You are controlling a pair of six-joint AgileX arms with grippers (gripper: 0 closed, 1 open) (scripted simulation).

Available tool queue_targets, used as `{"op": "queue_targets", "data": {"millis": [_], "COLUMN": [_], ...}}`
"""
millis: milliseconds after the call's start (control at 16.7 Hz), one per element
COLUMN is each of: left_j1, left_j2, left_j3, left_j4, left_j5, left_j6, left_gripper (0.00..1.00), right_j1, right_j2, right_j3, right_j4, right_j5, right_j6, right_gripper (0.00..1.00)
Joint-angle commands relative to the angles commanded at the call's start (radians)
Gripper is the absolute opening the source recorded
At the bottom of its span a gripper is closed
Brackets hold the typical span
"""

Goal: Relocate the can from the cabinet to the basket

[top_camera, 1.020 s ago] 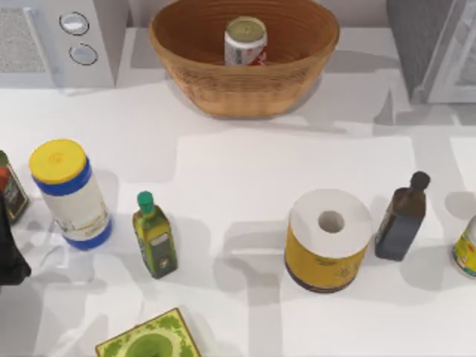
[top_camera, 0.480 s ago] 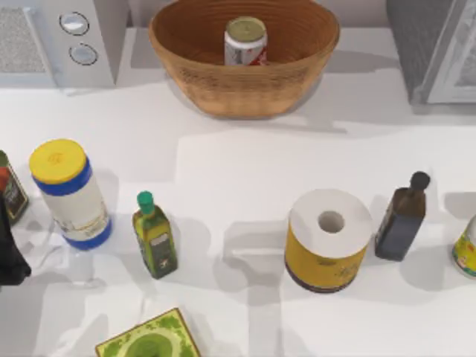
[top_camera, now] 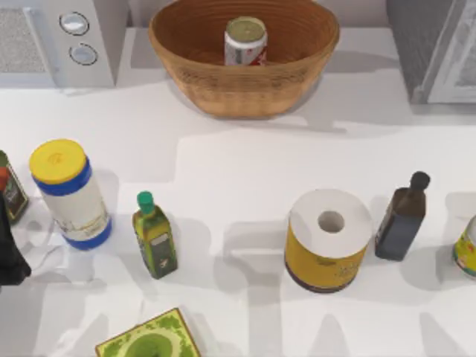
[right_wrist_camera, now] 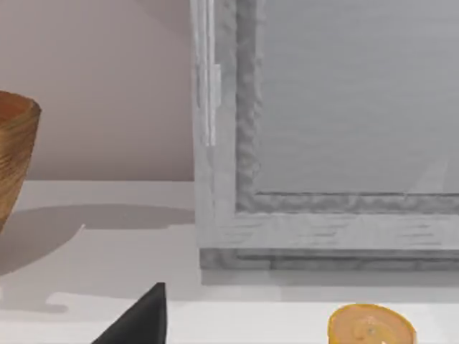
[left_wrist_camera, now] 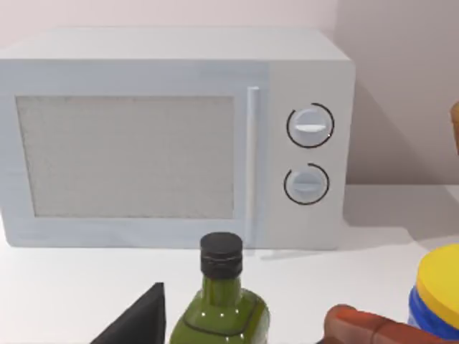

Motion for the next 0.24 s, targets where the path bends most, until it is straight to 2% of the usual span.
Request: {"op": "queue_targets", "data": {"millis": [240], "left_j1": [0.0], "left_j2": [0.0], "left_j3": [0.0], "left_j4": [0.0], "left_j5": [0.0], "left_j6": [0.0], "left_gripper": [1.0], "right_j1": [-0.009], "right_j2": [-0.03], "right_j3": [-0.035], "right_j4": [0.009], "right_j5": [-0.008], "right_j6": [0.0], "right_gripper": [1.0]}}
